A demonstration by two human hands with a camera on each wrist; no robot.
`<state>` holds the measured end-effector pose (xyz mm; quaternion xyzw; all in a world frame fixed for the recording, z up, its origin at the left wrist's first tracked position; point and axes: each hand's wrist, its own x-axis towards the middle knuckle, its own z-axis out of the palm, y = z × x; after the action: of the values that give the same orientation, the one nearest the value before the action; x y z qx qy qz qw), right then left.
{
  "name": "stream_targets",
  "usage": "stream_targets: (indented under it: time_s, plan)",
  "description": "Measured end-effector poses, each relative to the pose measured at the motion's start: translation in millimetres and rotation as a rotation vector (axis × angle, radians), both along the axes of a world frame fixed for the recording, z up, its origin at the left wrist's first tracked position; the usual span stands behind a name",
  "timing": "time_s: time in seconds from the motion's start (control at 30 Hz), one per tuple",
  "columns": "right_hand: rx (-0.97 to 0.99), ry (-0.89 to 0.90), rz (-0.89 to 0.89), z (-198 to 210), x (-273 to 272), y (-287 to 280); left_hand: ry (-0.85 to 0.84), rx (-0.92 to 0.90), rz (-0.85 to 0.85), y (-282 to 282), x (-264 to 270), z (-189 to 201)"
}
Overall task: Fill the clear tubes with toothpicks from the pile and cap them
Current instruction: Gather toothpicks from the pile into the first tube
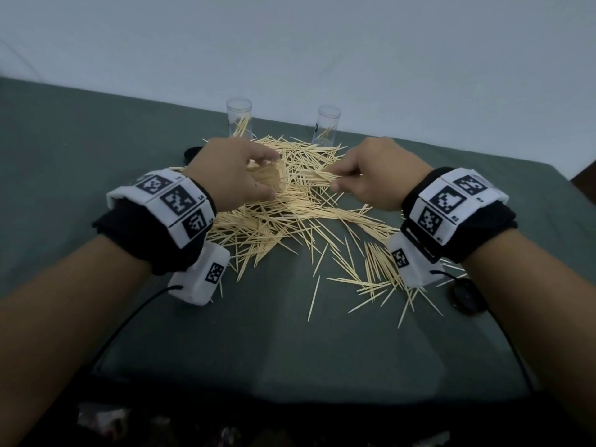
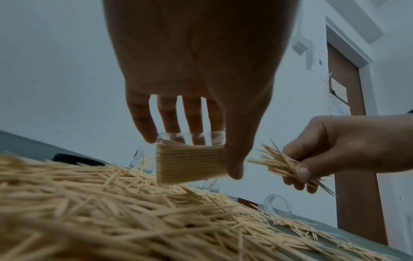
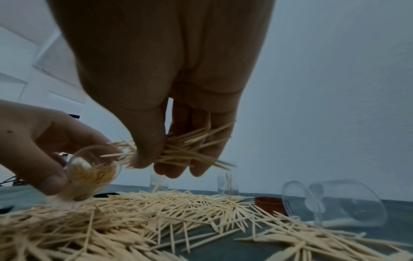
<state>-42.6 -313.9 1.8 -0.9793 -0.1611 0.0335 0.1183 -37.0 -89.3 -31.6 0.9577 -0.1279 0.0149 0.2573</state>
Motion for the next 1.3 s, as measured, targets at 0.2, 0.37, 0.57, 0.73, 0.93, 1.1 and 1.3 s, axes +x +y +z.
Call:
stream_targets:
  time_s: [0.2,0.37,0.57,0.73,0.93,1.1,1.3]
  plan:
    - [-0.044,-0.021,0.038,-2,-6,12,-0.020,-0.038,-0.047,-13,-9,0]
    - [-0.030,-0.036,0.088,-13,-4,16,-0.029,-0.071,-0.064,-21,-13,-4]
    - [-0.032,-0.078,0.102,-15,-5,17,0.039,-0.146,-0.028,-14,-10,1]
    - [0.011,-0.092,0.072,-14,-5,15,0.039,-0.141,-0.022,-13,-9,1]
    - [0.073,-0.140,0.086,-15,-4,16,0.055,-0.171,-0.035,-15,-10,1]
    - [-0.024,-0.129,0.150,-15,-4,17,0.048,-0.170,-0.043,-16,-10,1]
    - [0.062,-0.148,0.082,-18,-2,16,0.072,-0.187,-0.034,-14,-9,0]
